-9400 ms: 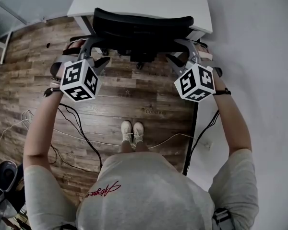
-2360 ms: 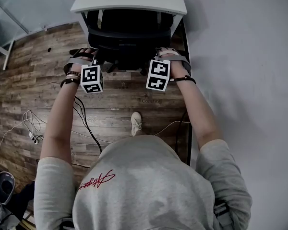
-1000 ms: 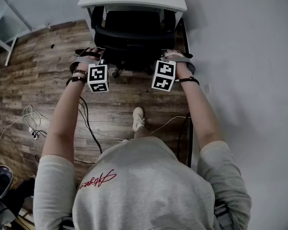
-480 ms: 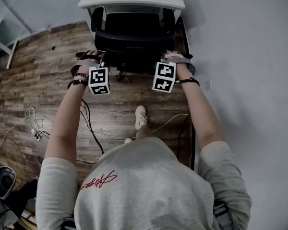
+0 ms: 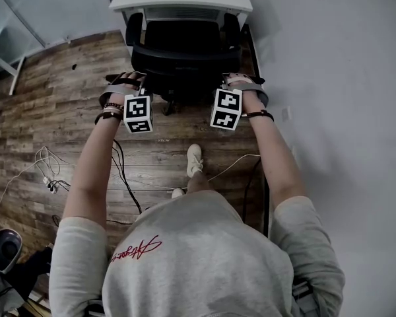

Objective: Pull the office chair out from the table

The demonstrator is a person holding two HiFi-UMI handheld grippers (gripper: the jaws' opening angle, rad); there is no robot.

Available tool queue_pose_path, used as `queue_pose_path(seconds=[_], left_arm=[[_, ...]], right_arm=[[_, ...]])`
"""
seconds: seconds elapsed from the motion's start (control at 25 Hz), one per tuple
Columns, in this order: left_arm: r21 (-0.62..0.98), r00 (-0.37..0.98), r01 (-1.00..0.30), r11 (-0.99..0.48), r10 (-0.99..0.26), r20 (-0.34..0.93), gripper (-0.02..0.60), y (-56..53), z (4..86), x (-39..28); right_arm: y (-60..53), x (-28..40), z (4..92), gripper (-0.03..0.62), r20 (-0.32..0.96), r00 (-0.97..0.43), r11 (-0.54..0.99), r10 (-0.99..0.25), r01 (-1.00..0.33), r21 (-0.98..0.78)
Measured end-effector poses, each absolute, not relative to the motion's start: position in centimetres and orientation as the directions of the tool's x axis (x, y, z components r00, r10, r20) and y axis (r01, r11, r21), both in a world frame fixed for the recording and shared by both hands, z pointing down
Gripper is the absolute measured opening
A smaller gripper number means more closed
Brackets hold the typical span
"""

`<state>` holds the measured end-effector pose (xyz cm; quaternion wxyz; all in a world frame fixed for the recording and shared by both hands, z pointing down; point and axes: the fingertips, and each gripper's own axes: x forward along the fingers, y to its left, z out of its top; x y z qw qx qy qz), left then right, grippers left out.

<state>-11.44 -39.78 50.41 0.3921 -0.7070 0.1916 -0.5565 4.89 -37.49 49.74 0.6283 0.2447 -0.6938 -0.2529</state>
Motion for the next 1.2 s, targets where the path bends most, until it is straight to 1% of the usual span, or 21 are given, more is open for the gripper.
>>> queue_pose_path(seconds=[1.2], left_arm=[[-0.764,0.314,0.178,-0.620,-0.700,0.641,0.069,-31.9,51.1,-11.9]], right_arm=[[-29.4,4.4,50.5,0.084,0.753,-0.084,0.757,-0.653,-0.036,0.652]])
